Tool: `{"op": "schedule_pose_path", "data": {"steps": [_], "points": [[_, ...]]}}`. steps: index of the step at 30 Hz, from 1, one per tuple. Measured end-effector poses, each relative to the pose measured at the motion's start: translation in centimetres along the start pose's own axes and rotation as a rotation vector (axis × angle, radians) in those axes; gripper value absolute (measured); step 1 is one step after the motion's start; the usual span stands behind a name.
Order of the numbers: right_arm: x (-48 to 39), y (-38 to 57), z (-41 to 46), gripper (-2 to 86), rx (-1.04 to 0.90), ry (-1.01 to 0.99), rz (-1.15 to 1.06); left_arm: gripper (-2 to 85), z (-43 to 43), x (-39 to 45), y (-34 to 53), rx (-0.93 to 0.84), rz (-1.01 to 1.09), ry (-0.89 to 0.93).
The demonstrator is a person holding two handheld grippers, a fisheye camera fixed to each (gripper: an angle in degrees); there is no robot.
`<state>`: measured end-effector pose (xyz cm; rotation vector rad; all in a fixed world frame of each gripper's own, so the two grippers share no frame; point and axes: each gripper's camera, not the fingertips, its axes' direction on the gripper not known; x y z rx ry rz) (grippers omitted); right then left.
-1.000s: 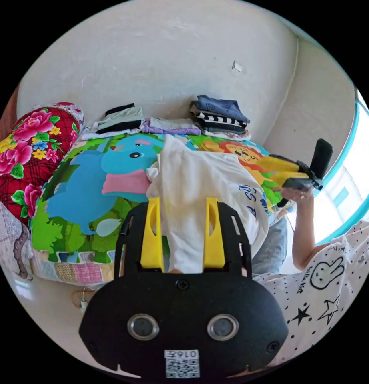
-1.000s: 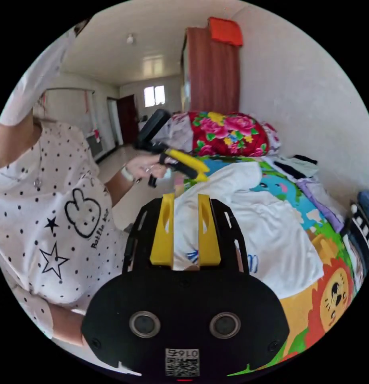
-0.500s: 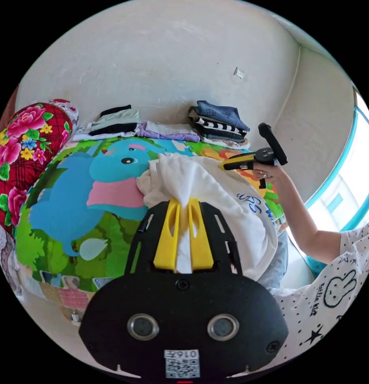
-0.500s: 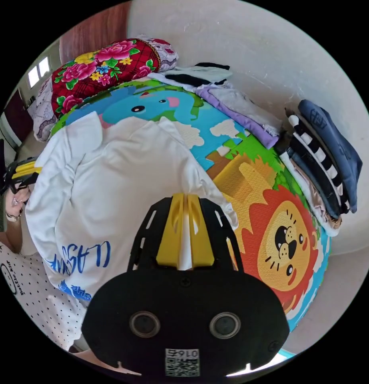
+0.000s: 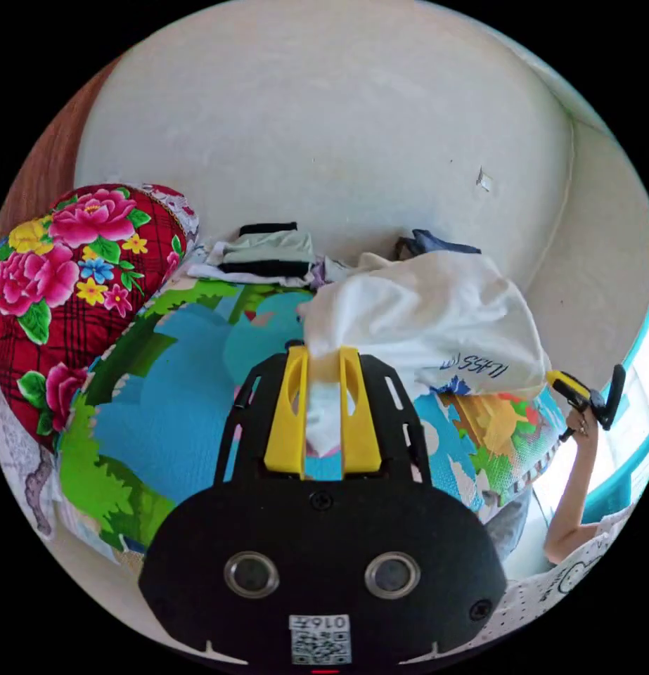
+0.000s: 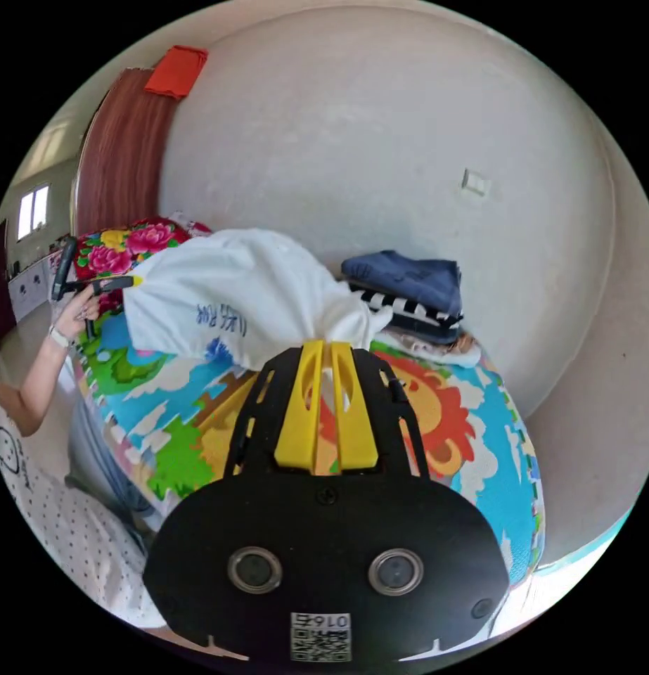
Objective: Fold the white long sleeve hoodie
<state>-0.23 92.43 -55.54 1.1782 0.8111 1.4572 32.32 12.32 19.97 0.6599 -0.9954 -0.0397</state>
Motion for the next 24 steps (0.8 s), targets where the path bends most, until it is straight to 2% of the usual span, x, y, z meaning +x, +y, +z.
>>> {"op": "schedule_pose_path", "data": {"steps": [1,3,5,6,7,10,13,14,16,18,20,21,24], "points": [[0.6,1.7,0.2,2.8,-0.051,-0.076,0.022,6.0,0.1,-0.1,0.8,0.001,0.005,0.011],[2.3,3.9,-1.2,4.7,0.056,-0.117,0.142,5.0,-0.2,0.2,3.7,0.017,0.032,0.053],[5.5,5.8,-3.3,5.0,0.313,-0.173,0.339,4.6,-0.9,1.0,4.9,0.030,0.052,0.069],[6.4,5.9,-3.4,4.9,0.352,-0.191,0.379,4.5,-1.4,1.7,5.4,0.038,0.071,0.068],[8.0,5.5,-2.9,5.2,0.360,-0.219,0.435,4.5,-1.7,2.1,5.6,0.040,0.084,0.067],[9.8,2.8,1.2,9.4,0.185,-0.257,0.452,4.4,-2.9,4.4,6.1,0.055,0.152,0.062],[7.9,-0.1,7.7,12.1,-0.128,-0.304,0.347,4.3,-3.8,6.3,6.6,0.080,0.199,0.062],[6.1,-0.8,10.5,10.0,-0.264,-0.327,0.266,4.3,-4.0,6.9,6.7,0.083,0.214,0.058],[3.0,-1.6,13.2,4.8,-0.389,-0.280,0.149,4.3,-4.2,7.8,6.8,0.079,0.236,0.048],[-0.5,-2.8,12.8,2.5,-0.335,-0.232,0.049,4.7,-4.5,8.8,6.8,0.075,0.255,0.067],[-6.0,-4.8,10.3,1.5,-0.243,-0.368,-0.121,5.6,-4.5,9.6,6.6,0.077,0.273,0.137],[-7.5,-5.2,9.5,1.4,-0.207,-0.416,-0.172,7.2,-4.3,10.3,6.5,0.076,0.303,0.221],[-16.0,-5.9,5.4,1.2,-0.062,-0.572,-0.504,10.9,-2.4,11.6,6.0,-0.002,0.377,0.476]]}}
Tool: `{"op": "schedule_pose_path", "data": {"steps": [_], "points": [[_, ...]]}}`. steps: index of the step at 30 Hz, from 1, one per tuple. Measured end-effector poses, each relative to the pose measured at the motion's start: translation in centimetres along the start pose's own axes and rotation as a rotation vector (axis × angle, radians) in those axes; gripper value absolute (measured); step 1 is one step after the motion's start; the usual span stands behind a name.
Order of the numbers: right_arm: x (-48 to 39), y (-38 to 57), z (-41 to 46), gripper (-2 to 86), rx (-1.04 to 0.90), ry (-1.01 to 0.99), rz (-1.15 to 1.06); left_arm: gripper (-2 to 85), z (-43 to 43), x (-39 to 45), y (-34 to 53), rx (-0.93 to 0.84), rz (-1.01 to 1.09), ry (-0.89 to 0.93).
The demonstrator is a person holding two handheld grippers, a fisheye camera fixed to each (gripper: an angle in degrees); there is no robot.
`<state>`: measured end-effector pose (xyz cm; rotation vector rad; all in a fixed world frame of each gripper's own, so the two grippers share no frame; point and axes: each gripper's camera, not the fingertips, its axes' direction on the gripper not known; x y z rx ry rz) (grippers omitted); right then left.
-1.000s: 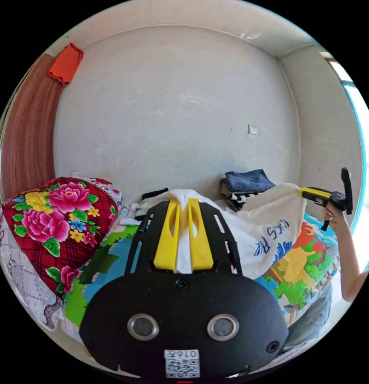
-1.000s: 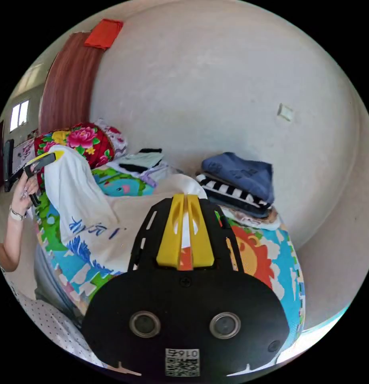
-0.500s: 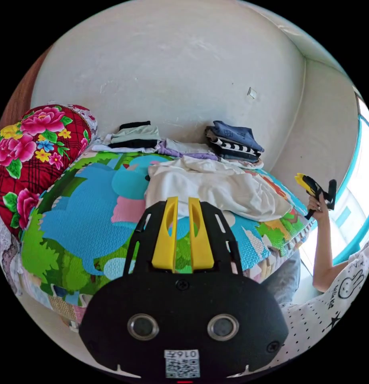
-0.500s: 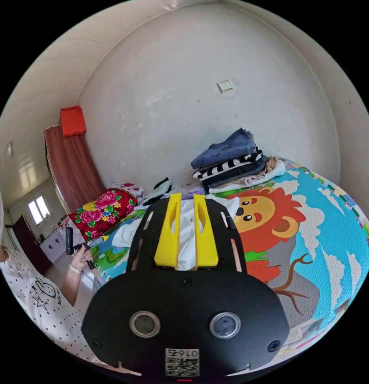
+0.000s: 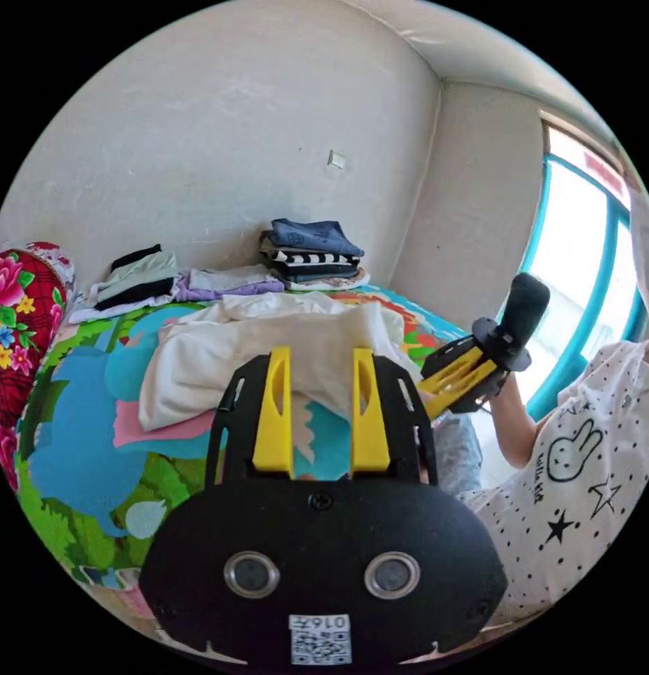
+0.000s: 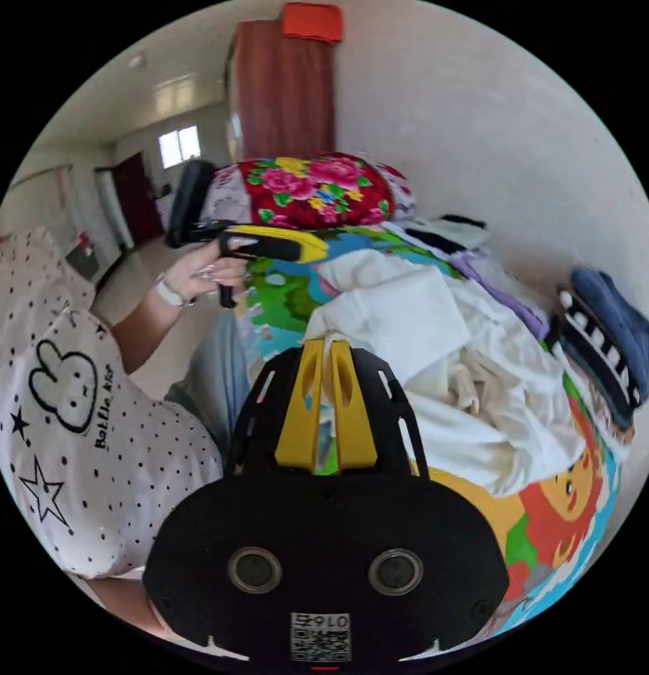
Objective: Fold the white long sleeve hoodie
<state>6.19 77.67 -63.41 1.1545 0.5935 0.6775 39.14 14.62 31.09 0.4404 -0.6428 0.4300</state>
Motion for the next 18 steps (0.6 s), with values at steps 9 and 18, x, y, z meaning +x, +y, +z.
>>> {"op": "schedule_pose_path", "data": {"steps": [9,18], "points": [[-2.1,-2.0,-2.4,7.7,0.054,-0.040,-0.179,13.0,2.4,-0.5,2.5,-0.185,-0.122,-0.184],[10.9,2.0,-0.2,13.8,-0.121,0.327,0.215,13.5,7.5,1.5,3.3,-0.342,-0.141,-0.284]]}}
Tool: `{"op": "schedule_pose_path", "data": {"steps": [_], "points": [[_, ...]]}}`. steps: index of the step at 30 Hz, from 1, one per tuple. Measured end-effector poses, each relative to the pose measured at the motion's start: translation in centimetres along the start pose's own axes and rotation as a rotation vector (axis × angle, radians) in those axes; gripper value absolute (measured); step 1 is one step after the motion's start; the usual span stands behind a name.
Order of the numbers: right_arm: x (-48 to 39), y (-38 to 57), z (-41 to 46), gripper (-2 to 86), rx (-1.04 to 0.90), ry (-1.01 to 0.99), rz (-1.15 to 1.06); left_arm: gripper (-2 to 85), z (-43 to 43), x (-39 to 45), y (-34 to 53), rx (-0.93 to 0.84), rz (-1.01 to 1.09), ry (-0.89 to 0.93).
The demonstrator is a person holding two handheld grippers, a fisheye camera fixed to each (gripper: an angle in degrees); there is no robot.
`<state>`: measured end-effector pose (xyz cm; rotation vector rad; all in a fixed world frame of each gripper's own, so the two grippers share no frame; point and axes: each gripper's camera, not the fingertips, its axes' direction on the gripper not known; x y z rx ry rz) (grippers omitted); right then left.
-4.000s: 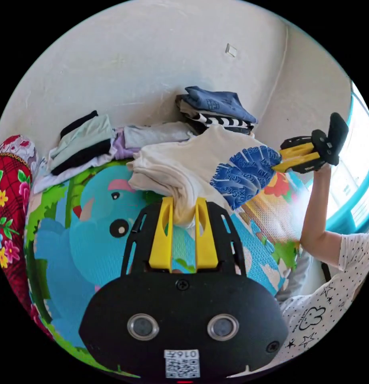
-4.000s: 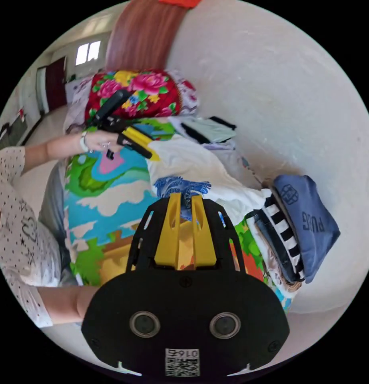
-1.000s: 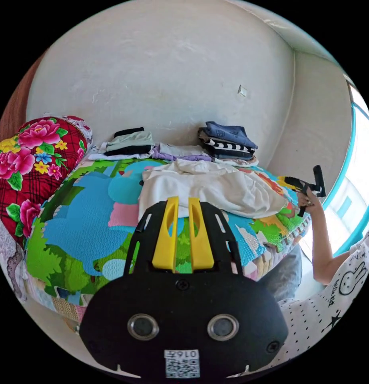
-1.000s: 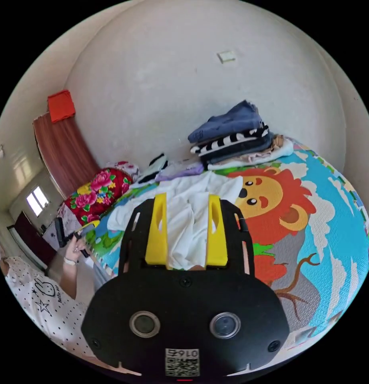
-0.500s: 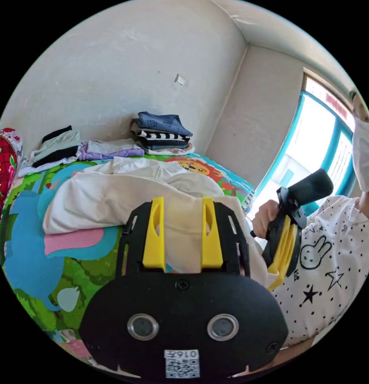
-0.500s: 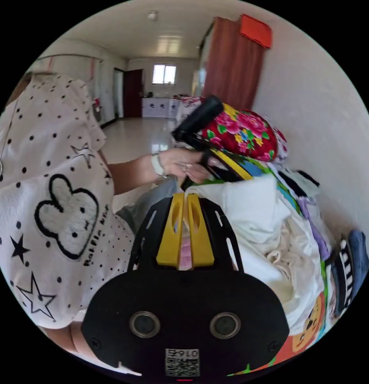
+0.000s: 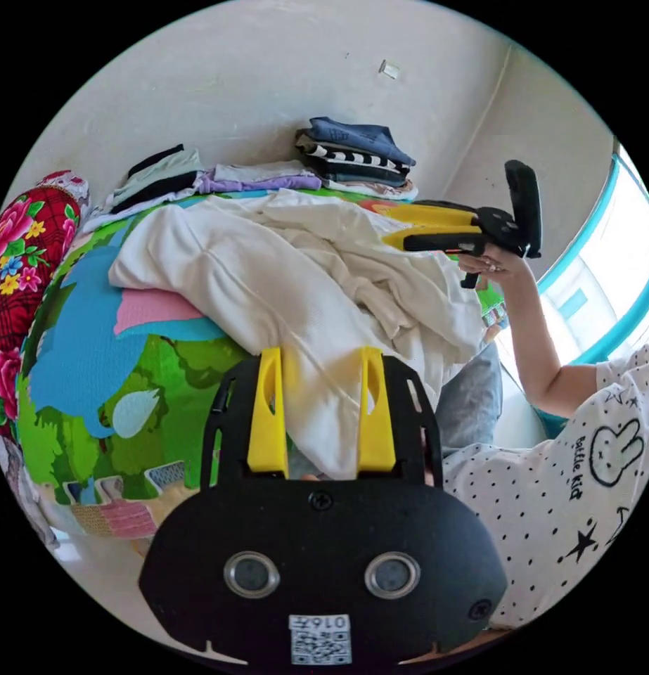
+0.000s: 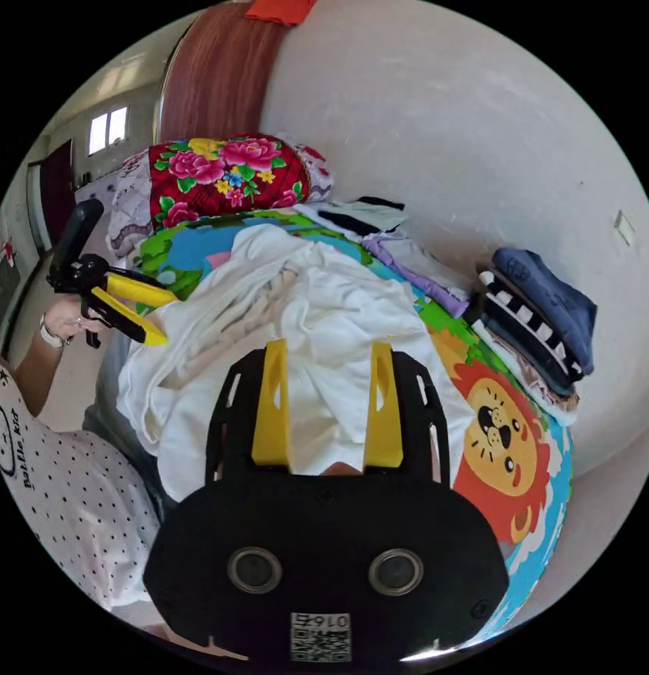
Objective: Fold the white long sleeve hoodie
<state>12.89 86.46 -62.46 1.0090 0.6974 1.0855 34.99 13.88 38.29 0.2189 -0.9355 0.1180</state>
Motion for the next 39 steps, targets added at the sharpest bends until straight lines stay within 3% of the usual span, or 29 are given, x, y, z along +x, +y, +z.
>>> {"op": "schedule_pose_path", "data": {"steps": [5,7,9,13,15,18,21,26,29,31,33,35,39], "points": [[-1.3,-0.4,4.6,2.5,-0.173,0.038,-0.058,5.7,-0.8,2.3,-1.1,0.043,0.083,-0.070],[-0.2,0.1,2.9,1.6,-0.118,0.043,-0.024,5.2,-2.1,1.3,-2.2,0.052,0.066,-0.038],[1.8,0.6,-0.2,1.0,-0.047,0.187,0.012,4.9,-5.6,-0.8,-4.3,0.117,0.046,-0.014],[8.2,2.2,-10.2,0.2,-0.010,0.871,0.100,4.6,-14.7,-2.4,-6.9,0.314,-0.030,-0.168],[11.1,4.3,-15.7,0.0,0.005,1.050,0.178,4.5,-20.2,-1.3,-6.3,0.506,-0.057,-0.279],[15.1,10.9,-25.4,-0.1,0.152,0.993,0.400,4.6,-23.1,-1.0,-4.2,0.669,-0.161,-0.419],[18.9,19.2,-30.4,0.0,0.211,0.850,0.586,4.5,-21.7,-3.0,-4.0,0.595,-0.265,-0.374],[23.3,26.6,-27.7,0.0,0.039,0.788,0.610,4.3,-18.1,-4.8,-8.3,0.492,-0.281,-0.234],[25.8,27.6,-27.6,0.2,0.066,0.794,0.674,4.4,-19.0,-3.3,-11.4,0.585,-0.283,-0.231],[27.4,28.3,-27.8,0.4,0.128,0.852,0.715,5.1,-18.9,-2.4,-13.6,0.592,-0.282,-0.268],[30.0,28.8,-26.3,1.0,0.066,0.857,0.734,7.3,-16.6,-2.2,-17.0,0.395,-0.277,-0.324],[34.3,29.7,-22.6,3.7,-0.204,0.784,0.775,8.9,-15.6,-2.0,-17.5,0.317,-0.359,-0.360],[35.7,31.9,-20.4,8.2,-0.193,0.776,0.810,8.5,-16.2,4.1,-14.5,0.524,-0.398,-0.653]]}}
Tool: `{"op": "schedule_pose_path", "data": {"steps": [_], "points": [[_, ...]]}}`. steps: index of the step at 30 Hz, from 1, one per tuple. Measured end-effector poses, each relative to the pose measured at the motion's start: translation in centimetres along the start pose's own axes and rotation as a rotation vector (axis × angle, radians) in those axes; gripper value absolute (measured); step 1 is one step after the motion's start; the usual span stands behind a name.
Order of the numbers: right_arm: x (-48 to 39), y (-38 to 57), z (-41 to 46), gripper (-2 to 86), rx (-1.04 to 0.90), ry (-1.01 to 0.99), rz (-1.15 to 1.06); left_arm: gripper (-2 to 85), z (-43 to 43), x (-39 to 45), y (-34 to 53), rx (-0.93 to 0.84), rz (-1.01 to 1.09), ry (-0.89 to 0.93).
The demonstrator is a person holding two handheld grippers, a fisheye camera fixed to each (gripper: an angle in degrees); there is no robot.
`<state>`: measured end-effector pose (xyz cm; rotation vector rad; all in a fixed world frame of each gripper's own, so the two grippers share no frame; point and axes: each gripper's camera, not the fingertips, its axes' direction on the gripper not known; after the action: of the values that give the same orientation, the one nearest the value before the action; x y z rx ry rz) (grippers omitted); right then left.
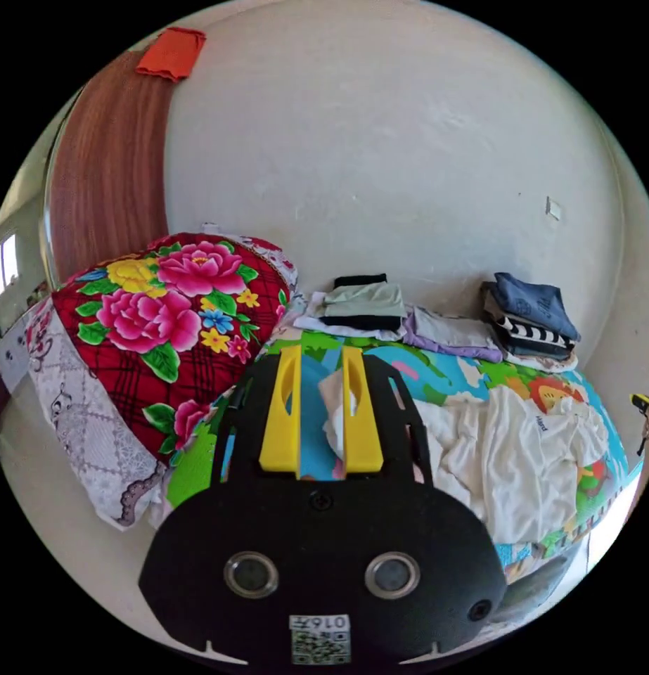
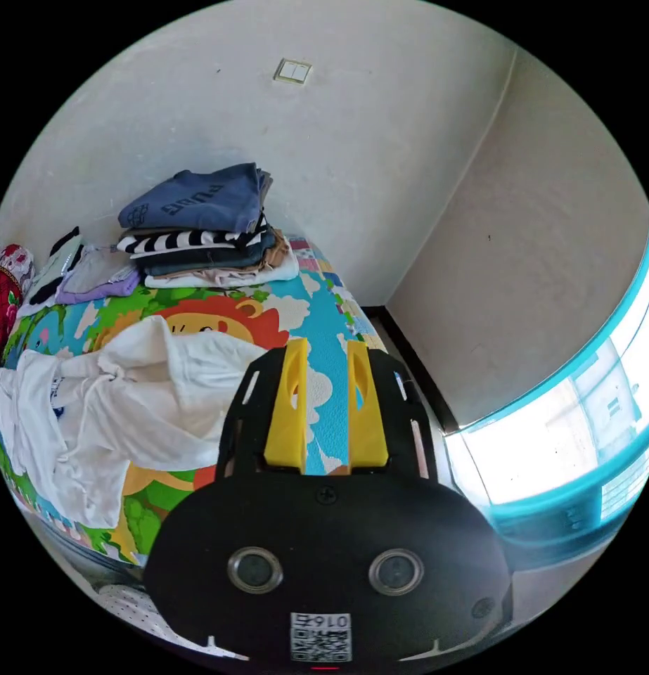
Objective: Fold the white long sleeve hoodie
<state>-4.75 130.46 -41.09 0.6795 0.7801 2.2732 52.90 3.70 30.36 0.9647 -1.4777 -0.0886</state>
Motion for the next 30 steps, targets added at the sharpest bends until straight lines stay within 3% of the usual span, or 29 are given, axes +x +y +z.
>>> {"op": "schedule_pose_path", "data": {"steps": [2,6,7,13,15,19,22,26,30], "points": [[-0.9,1.1,0.8,8.5,0.076,-0.061,-0.032,8.1,-1.4,3.6,0.9,0.040,0.119,0.102],[-5.3,1.2,2.9,9.8,0.111,-0.252,-0.237,9.8,0.0,14.8,1.1,-0.141,0.331,0.585],[-7.2,1.0,3.6,10.9,0.106,-0.320,-0.320,10.3,0.5,16.6,1.2,-0.173,0.348,0.627],[-14.6,-0.5,9.8,12.8,-0.052,-0.512,-0.593,10.7,7.6,30.7,3.1,-0.452,0.442,0.572],[-15.4,-0.9,12.0,11.7,-0.081,-0.468,-0.614,4.3,8.6,32.8,4.0,-0.525,0.428,0.623],[-15.2,-2.5,14.7,4.7,-0.089,-0.436,-0.714,-0.1,4.3,32.5,1.5,-0.365,0.486,0.617],[-12.9,-7.1,13.0,2.3,-0.030,-0.468,-0.675,-0.8,-0.4,29.6,-4.6,-0.219,0.420,0.554],[-8.8,-16.2,6.8,1.1,0.149,-0.592,-0.576,-0.9,-9.5,24.7,-15.8,0.075,0.351,0.334],[-7.9,-23.4,0.4,0.8,0.312,-0.560,-0.528,-0.9,-19.4,20.3,-27.8,0.292,0.263,0.061]]}}
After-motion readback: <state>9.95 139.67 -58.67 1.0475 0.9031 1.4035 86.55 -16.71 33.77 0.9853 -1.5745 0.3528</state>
